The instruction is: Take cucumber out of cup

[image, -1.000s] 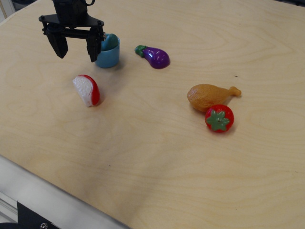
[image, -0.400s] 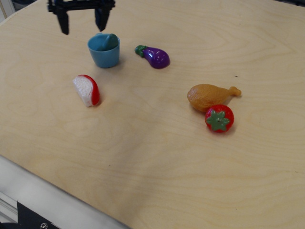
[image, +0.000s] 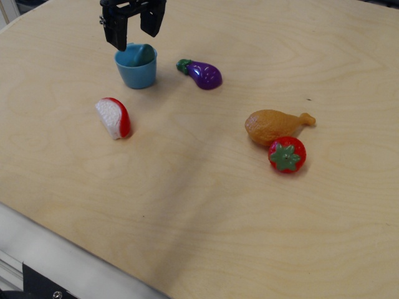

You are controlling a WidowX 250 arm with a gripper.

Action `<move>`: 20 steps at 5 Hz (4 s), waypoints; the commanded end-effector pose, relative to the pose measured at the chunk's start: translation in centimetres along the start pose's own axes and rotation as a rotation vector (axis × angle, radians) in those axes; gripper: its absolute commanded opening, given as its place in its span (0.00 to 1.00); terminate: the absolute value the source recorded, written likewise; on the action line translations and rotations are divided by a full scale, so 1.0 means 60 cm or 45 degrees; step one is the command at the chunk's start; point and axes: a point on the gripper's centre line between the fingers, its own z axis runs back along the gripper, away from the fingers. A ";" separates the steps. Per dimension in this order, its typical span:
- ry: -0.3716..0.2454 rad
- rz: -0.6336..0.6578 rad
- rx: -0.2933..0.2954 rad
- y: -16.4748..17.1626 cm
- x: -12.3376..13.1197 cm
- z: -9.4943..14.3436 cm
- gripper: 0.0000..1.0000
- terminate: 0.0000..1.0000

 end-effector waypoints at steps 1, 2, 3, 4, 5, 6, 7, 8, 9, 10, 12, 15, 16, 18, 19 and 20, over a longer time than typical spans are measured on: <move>0.020 0.123 -0.151 -0.038 0.034 0.012 1.00 0.00; 0.011 0.130 -0.159 -0.045 0.028 0.004 1.00 0.00; 0.033 0.130 -0.156 -0.046 0.025 0.000 1.00 0.00; 0.046 0.133 -0.130 -0.044 0.018 -0.008 1.00 0.00; 0.061 0.115 -0.126 -0.044 0.012 -0.015 1.00 0.00; 0.093 0.106 -0.133 -0.045 0.012 -0.023 1.00 0.00; 0.109 0.099 -0.129 -0.046 0.009 -0.027 1.00 0.00; 0.118 0.103 -0.119 -0.043 0.006 -0.027 0.00 0.00; 0.109 0.110 -0.127 -0.036 0.007 -0.016 0.00 0.00; 0.097 0.133 -0.146 -0.026 0.013 0.005 0.00 0.00; 0.072 0.131 -0.203 -0.008 0.035 0.057 0.00 0.00; 0.086 -0.159 -0.309 0.058 -0.050 0.113 0.00 0.00; 0.099 -0.316 -0.285 0.091 -0.094 0.094 0.00 0.00; 0.086 -0.634 -0.282 0.096 -0.197 0.043 0.00 0.00; 0.058 -0.678 -0.269 0.068 -0.220 0.024 0.00 0.00; 0.046 -0.702 -0.290 0.035 -0.229 0.003 0.00 0.00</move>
